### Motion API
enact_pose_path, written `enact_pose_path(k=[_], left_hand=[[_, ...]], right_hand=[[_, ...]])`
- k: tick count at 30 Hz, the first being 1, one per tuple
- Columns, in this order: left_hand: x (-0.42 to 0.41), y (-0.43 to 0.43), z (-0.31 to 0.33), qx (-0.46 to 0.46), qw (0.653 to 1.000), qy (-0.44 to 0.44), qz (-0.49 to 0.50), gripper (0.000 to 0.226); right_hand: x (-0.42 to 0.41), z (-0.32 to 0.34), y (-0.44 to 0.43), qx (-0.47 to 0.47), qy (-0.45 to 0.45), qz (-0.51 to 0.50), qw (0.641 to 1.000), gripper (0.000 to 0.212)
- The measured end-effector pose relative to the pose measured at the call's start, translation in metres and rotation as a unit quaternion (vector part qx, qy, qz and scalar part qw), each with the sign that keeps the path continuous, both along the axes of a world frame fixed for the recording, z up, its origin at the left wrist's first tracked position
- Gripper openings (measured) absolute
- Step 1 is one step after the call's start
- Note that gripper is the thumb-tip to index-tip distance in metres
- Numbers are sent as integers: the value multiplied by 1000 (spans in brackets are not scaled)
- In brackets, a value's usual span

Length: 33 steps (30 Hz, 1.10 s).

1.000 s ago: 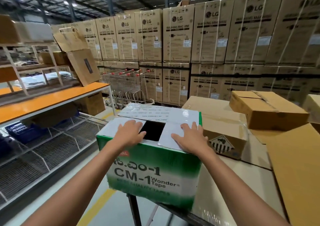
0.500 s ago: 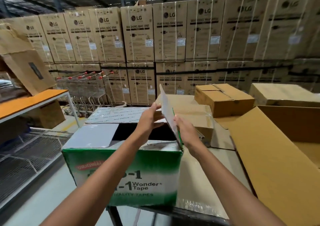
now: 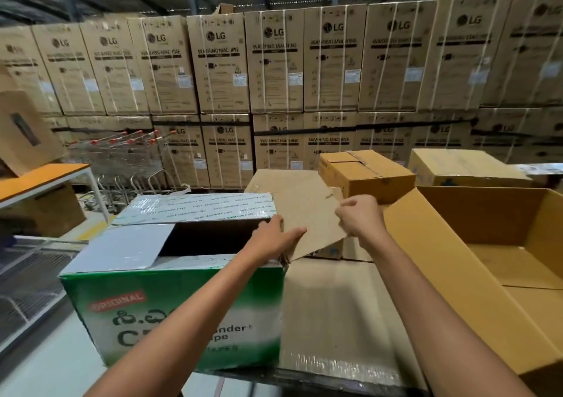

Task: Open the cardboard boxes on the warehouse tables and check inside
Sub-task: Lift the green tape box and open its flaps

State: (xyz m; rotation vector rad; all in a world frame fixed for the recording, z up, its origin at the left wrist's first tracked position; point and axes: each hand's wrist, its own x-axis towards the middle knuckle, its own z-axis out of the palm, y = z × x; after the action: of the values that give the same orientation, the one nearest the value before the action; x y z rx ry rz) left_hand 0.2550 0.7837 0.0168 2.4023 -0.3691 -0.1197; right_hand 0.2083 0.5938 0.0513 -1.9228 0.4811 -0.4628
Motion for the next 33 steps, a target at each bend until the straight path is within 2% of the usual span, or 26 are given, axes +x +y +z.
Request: enact_pose_path(k=[3, 5, 8, 9, 11, 14, 16, 19, 25, 28, 33], left_hand=[[-1, -3, 1, 14, 1000, 16, -20, 70], [-2, -4, 2, 38, 999, 4, -35, 62], [-3, -4, 3, 75, 995, 24, -62, 76], [-2, -3, 2, 74, 994, 34, -70, 80], [-1, 3, 3, 54, 995, 40, -76, 76], [4, 21, 4, 21, 999, 12, -35, 59], [6, 36, 5, 32, 998, -48, 9, 47], [8, 61, 6, 60, 988, -111, 85, 45], [11, 110, 12, 233, 931, -227, 163, 42], [20, 139, 15, 276, 925, -194, 175, 54], [32, 195, 19, 277, 940, -110, 166, 65]], right_hand=[[0, -28, -6, -62, 82, 6, 995, 3], [-1, -47, -3, -112, 135, 7, 984, 11], [1, -68, 16, -209, 187, 69, 957, 13], [2, -71, 25, -217, 177, 95, 955, 19], [2, -68, 46, -174, 111, 135, 969, 32], [3, -51, 70, -128, -5, 148, 981, 30], [7, -42, 82, -141, -32, 159, 977, 28], [15, -36, 95, -190, -27, 171, 966, 35], [34, -38, 102, -264, -9, 200, 944, 47], [46, -39, 106, -279, 12, 197, 940, 58], [69, -37, 115, -343, 58, 198, 917, 65]])
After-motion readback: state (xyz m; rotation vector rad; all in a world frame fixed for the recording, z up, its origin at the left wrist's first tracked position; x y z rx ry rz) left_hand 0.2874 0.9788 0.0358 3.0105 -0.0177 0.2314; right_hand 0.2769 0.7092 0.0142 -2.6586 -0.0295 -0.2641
